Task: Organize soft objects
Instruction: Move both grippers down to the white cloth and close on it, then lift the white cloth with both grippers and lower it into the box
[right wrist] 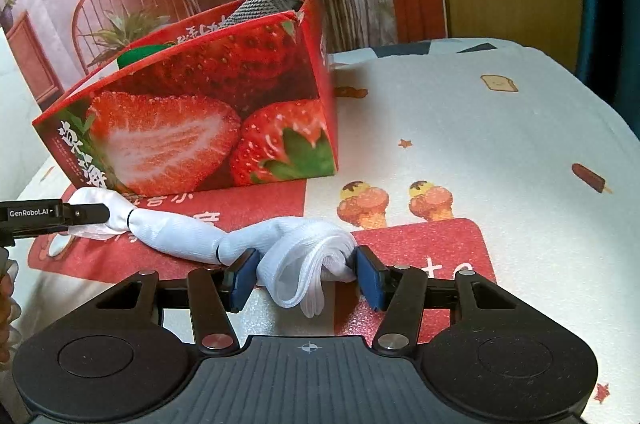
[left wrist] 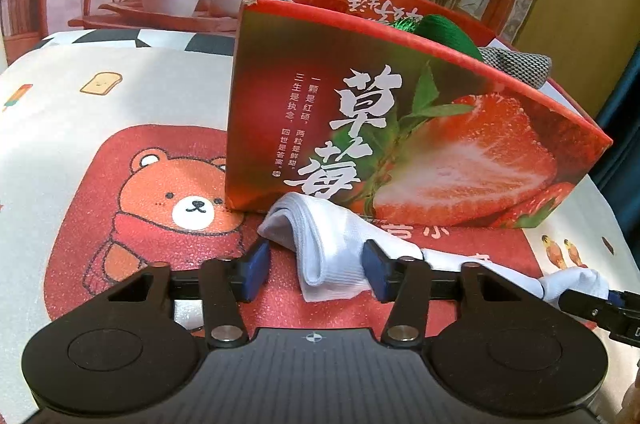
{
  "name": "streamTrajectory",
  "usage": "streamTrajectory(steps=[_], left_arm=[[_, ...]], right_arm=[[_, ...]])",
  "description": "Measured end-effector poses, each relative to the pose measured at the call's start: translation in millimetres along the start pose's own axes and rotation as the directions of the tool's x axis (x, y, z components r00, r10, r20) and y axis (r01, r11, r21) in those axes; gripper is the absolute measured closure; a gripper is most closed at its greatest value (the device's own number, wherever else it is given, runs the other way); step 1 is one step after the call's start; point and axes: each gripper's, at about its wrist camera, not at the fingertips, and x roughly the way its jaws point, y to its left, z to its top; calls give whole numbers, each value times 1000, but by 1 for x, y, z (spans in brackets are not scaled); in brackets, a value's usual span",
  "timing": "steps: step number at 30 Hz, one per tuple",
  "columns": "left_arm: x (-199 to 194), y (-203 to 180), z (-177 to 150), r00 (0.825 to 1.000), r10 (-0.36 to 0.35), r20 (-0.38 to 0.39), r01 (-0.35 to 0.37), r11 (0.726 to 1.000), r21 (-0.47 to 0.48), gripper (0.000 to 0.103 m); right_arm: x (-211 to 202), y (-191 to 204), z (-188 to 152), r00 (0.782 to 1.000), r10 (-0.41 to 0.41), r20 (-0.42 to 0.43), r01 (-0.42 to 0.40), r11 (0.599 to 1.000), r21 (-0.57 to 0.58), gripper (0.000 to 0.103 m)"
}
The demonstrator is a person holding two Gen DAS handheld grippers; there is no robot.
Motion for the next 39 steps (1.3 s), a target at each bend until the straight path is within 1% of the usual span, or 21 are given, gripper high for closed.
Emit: streamTrajectory(steps=[1, 4, 5, 6, 7, 9, 14, 16, 19, 21, 22, 26, 28, 30, 32, 35, 39], left_arm=[[0, 0, -1, 1000, -7, -4, 7, 1000, 1, 68], [-2, -1, -3, 1000, -9, -7, 9, 1000, 11, 83], [-3, -1, -5, 1000, -6, -8, 6, 1000, 13, 86], [-4, -1, -6, 1000, -5, -6, 5, 1000, 12, 87], [-6, -1, -8, 1000, -4, -3, 4, 1000, 7, 90], [-9, 0, -12, 1000, 2, 3, -2, 1000, -4, 91], [-26, 4, -20, 999, 36, 22, -35, 999, -22, 93], [-40, 7, -19, 998, 40, 56, -39, 999, -31, 93], [-67, 11, -11, 990, 48, 130, -44, 998, -37, 94], [-85, 10, -3, 982, 37, 186, -34, 999, -16, 94], [-94, 9, 1, 975, 33, 221, -35, 999, 8, 94], [-120, 2, 23, 946, 25, 322, -43, 998, 49, 94], [-128, -4, 35, 933, 14, 358, -41, 997, 67, 94], [-128, -14, 48, 928, 4, 374, -42, 995, 93, 94], [-122, -23, 61, 931, 2, 366, -49, 992, 119, 94], [-109, -33, 76, 941, -11, 338, -41, 988, 146, 94], [-88, -40, 85, 956, -12, 294, -43, 983, 177, 94]], right_arm=[[0, 0, 0, 1000, 1, 2, -1, 1000, 2, 54], [0, -2, -1, 1000, 10, 6, -10, 1000, 20, 57], [0, -2, -1, 1000, 13, 7, -13, 1000, 24, 58], [0, -2, -1, 1000, 13, 9, -14, 1000, 26, 59], [0, -2, -1, 1000, 14, 9, -14, 1000, 28, 62], [0, -3, -2, 1000, 19, 10, -19, 999, 34, 65], [-2, -3, -1, 999, 40, 20, -41, 998, 47, 79], [-6, -2, 1, 997, 61, 37, -63, 997, 53, 82], [-17, 4, 7, 992, 94, 85, -97, 995, 30, 85], [-27, 9, 14, 985, 118, 130, -120, 993, 8, 86], [-32, 11, 18, 979, 129, 156, -130, 992, -6, 86], [-54, 23, 41, 950, 161, 267, -151, 987, -59, 86], [-63, 28, 55, 934, 173, 311, -154, 984, -86, 87], [-69, 33, 71, 923, 176, 343, -143, 982, -119, 87], [-69, 35, 87, 918, 172, 358, -130, 982, -138, 87], [-62, 35, 111, 922, 156, 354, -114, 984, -137, 87], [-44, 36, 129, 937, 132, 324, -84, 984, -160, 87]])
